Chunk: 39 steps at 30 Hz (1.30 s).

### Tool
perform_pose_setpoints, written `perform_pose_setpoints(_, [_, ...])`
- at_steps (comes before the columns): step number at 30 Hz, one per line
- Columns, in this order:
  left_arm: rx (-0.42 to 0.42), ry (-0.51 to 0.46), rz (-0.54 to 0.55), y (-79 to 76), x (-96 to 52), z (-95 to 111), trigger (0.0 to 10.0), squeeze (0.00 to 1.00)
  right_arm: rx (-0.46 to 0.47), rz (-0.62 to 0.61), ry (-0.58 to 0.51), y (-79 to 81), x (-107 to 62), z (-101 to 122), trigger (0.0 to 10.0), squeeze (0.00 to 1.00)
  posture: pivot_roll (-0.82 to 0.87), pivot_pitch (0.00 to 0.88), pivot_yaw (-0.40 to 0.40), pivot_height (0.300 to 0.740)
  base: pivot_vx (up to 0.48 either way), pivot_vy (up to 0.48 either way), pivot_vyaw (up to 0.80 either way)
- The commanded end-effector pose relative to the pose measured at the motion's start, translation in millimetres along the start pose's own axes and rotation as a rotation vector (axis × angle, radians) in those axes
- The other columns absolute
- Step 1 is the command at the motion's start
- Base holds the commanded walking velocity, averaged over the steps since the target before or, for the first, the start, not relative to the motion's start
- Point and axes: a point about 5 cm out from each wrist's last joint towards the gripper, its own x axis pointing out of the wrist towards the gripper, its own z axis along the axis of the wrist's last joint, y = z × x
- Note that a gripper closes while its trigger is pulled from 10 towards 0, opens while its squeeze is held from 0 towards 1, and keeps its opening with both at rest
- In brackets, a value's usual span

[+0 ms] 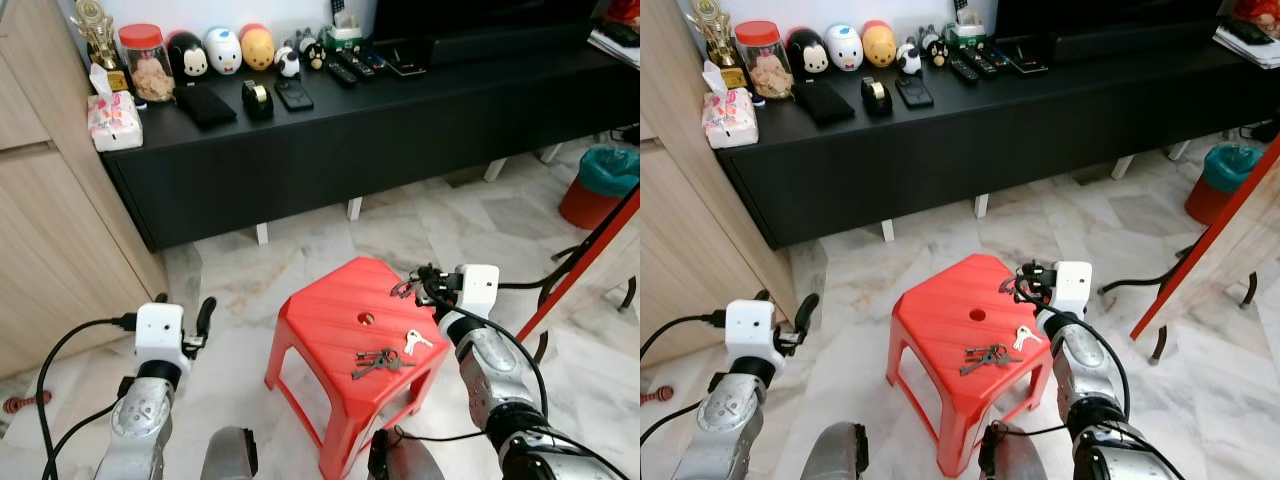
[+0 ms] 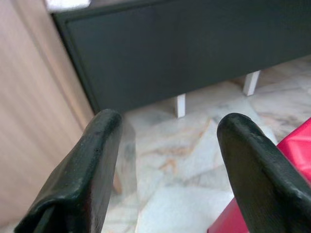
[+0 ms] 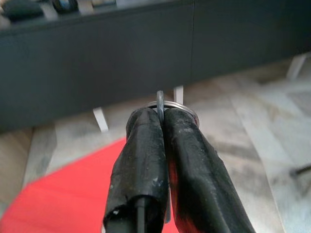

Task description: Hang keys on a hook

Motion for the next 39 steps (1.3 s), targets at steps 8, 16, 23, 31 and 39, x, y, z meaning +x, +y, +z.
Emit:
perform_pose_setpoints(8, [-0.077,0.182,0.109,16.8,-15.9,-46.7,10.0,0.00,-0.013,-0.024,-0.097,-3.8,-7.6,10.7,10.0,0.00,0.09,0.000,-0.077,0.621,0.000,0.000,0.00])
perform_pose_setpoints(16, [-0.083,0.199,0.097,16.4,-21.3,-55.6,10.0,0.00,0.003,-0.045,-0.125,-1.2,-10.3,13.9,10.0,0.00,0.08,0.000,-0.067,0.621,0.000,0.000,0.00])
perform_pose_setpoints(23, [-0.075,0.168,0.074,12.8,-14.5,-50.0,10.0,0.00,0.006,-0.047,-0.127,0.7,-10.9,15.5,10.0,0.00,0.08,0.000,-0.065,0.621,0.000,0.000,0.00])
perform_pose_setpoints(31, [-0.070,0.138,0.058,12.7,-14.0,-47.0,10.0,0.00,0.014,-0.047,-0.116,3.3,-12.2,14.7,10.0,0.00,0.09,0.000,-0.066,0.621,-0.063,0.000,0.00])
perform_pose_setpoints(39, [-0.070,0.118,0.054,11.2,-12.4,-44.7,10.0,0.00,0.015,-0.040,-0.105,5.2,-12.5,14.4,10.0,0.00,0.09,0.000,-0.069,0.621,0.000,0.000,0.00])
